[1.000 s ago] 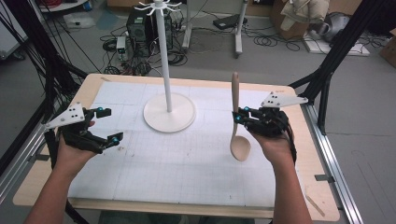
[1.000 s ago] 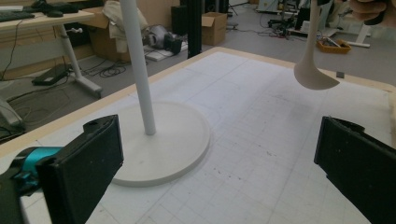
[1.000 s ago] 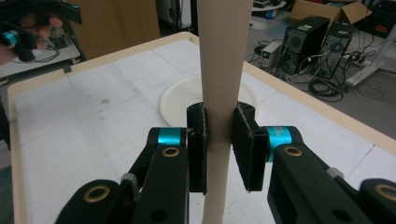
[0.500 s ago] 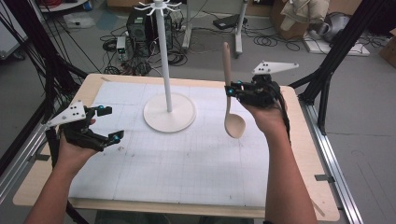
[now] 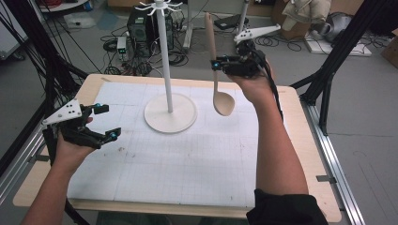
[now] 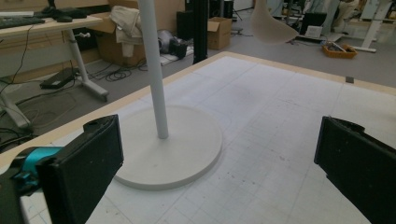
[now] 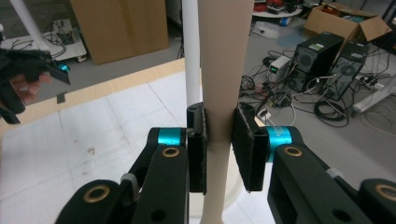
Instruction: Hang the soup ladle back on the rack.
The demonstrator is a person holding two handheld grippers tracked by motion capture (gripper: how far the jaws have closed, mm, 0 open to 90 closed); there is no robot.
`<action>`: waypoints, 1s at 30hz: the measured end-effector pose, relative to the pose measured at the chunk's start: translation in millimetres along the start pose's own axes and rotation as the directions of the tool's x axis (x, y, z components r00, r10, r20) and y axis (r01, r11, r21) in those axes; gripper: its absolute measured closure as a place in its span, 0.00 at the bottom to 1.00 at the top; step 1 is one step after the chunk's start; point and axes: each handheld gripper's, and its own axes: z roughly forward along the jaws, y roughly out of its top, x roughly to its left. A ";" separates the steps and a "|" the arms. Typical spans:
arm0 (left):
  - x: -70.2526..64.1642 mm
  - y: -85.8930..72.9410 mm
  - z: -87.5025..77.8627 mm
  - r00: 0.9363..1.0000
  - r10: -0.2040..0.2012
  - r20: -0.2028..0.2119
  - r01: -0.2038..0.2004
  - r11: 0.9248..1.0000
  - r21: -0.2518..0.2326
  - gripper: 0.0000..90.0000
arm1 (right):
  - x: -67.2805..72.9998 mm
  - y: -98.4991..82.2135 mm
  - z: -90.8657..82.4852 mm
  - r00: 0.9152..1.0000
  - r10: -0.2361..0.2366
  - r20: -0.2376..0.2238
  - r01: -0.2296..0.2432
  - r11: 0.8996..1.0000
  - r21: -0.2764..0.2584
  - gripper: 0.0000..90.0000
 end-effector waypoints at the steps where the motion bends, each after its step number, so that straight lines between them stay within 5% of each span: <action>1: 0.7 -0.3 0.1 1.000 0.000 -0.002 0.000 1.000 0.005 0.02 | -0.3 4.4 2.0 1.000 -0.002 -0.001 0.002 1.000 0.002 0.86; 10: 0.0 -0.3 2.0 1.000 0.001 0.005 -0.001 1.000 0.001 0.02 | 0.8 30.1 23.3 0.999 -0.032 -0.009 0.032 0.999 0.044 0.86; 30: 4.0 -2.6 -7.3 1.000 0.001 -0.007 -0.001 1.000 -0.004 0.02 | 3.9 40.5 53.3 0.998 -0.052 -0.022 0.054 0.993 0.107 0.86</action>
